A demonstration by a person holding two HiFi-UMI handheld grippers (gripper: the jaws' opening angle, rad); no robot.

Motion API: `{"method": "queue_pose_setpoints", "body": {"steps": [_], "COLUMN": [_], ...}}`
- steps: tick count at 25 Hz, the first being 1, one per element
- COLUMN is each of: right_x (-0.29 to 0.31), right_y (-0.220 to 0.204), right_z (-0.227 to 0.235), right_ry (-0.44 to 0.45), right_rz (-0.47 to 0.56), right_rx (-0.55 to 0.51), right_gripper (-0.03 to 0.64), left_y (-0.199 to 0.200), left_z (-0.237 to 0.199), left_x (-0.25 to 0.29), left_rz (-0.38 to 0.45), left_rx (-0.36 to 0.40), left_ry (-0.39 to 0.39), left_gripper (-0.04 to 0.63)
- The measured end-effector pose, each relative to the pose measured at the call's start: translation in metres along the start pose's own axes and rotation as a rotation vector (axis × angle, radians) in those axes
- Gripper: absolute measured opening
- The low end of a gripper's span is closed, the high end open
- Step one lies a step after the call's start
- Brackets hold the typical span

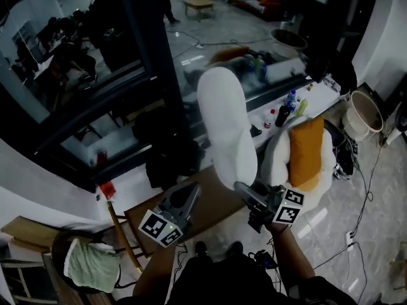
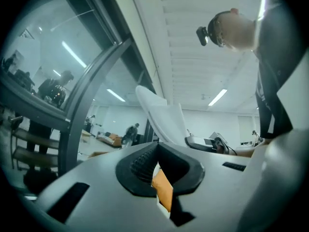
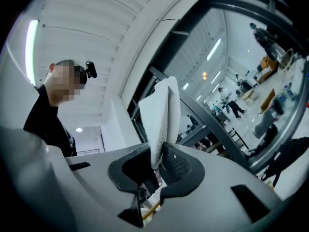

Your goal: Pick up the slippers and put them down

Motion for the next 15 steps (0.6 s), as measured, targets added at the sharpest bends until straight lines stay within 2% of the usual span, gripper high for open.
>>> {"method": "queue_pose_setpoints", "body": {"steps": [6,10,15], "right_x": [0.019,0.025,0.027], "right_y": [0.053,0.067,0.074], "right_z": [-0.043,-0.071,-0.089], "right_ry": [0.1,0.152,0.2], "right_rz": [0.067,0.102,0.131], "right_rx": [-0.121,-0.172,-0.183], "right_gripper": [0.061,0.057,0.054], "left_y": [0.048,0.076,0.107], "left_z": [0.011,0.012,0.016], "left_x": [0.0,-0.009,-0.013], "left_rz": [0.026,0.02,0.059], "left_rx": [0.079,0.117,0.157], "left_ry": [-0.023,-0.012,-0.02], "left_gripper": [0.011,0.011,0.011]}}
Point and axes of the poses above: the fingertips, and each gripper's own axes: x forward along the fingers, z to its right, y out of its top, the point moved 3 cm from there along -x, backward along the fingers, and after that the axes turned 10 degrees about -y, right-handed, at the moved point
